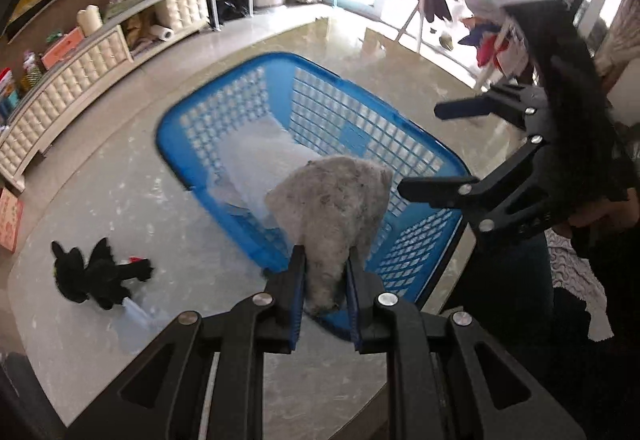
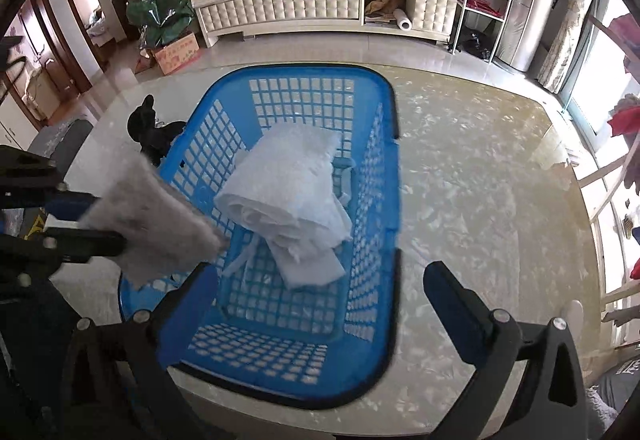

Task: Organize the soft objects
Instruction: 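Carry the grey fuzzy pad over the basket and lower it with the left gripper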

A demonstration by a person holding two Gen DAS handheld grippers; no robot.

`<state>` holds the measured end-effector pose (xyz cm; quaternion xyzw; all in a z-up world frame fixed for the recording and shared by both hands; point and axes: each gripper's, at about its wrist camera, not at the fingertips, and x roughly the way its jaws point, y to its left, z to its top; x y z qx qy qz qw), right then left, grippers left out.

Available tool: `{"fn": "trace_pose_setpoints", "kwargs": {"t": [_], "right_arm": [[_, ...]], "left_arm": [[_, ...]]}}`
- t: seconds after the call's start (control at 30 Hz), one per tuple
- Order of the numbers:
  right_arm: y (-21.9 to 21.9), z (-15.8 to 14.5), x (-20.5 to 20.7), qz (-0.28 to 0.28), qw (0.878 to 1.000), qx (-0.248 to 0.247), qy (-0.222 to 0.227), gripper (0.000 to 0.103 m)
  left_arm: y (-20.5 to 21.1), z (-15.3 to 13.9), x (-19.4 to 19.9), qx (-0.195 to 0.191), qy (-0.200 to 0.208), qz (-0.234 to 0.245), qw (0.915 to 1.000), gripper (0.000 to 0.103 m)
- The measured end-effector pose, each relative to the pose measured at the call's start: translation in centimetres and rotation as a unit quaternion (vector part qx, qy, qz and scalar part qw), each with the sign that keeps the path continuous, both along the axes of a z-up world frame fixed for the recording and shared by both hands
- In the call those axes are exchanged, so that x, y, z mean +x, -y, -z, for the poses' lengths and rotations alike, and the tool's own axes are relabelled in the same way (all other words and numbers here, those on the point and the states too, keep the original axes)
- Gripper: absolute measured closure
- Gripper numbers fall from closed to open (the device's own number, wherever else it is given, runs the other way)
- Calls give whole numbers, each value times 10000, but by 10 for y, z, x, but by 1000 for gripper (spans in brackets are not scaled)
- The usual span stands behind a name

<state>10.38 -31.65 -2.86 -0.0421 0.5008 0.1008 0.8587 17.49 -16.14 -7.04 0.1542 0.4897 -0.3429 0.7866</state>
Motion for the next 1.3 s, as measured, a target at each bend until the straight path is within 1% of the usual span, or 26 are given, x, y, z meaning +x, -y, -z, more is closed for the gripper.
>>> {"fn": "trace_pose_setpoints", "kwargs": {"t": [0.1, 0.23, 0.37, 0.47, 0.73, 0.93, 0.97, 1.03, 1.07, 1.17, 1.23, 1.27, 1.3], "right_arm": [[11, 1, -4, 59, 10000, 61, 10, 0], [22, 2, -9, 93, 9999, 118, 8, 0], [26, 5, -11, 77, 9999, 105, 25, 0], [30, 7, -12, 68, 9999, 148, 22, 0], [38, 18, -10, 74, 9996, 250, -49, 0], [46, 24, -8, 112, 9994, 305, -117, 0], [47, 24, -8, 118, 9994, 309, -120, 0], [50, 24, -9, 142, 9993, 318, -113, 0], [52, 23, -9, 160, 9993, 323, -116, 0], [54, 23, -11, 198, 9992, 314, -132, 0], [56, 22, -13, 204, 9992, 308, -135, 0], [56, 22, -14, 202, 9992, 306, -135, 0], [56, 21, -15, 205, 9992, 301, -134, 0]], "left_arm": [[15, 8, 3, 58, -112, 168, 9998, 87], [32, 16, 9, 14, -334, 420, 9986, 85], [47, 25, 13, 200, -313, 626, 9973, 85], [55, 34, 21, 378, -385, 650, 9964, 85], [60, 60, 35, 747, -526, 634, 9938, 85], [69, 69, 37, 893, -562, 691, 9920, 84], [70, 71, 37, 920, -560, 695, 9917, 83], [71, 73, 37, 912, -544, 695, 9919, 78], [72, 73, 37, 898, -534, 672, 9923, 77], [73, 73, 40, 931, -458, 633, 9926, 70], [74, 73, 46, 988, -364, 611, 9926, 61], [74, 71, 46, 1005, -309, 609, 9926, 59], [74, 70, 46, 997, -268, 606, 9928, 53]]}}
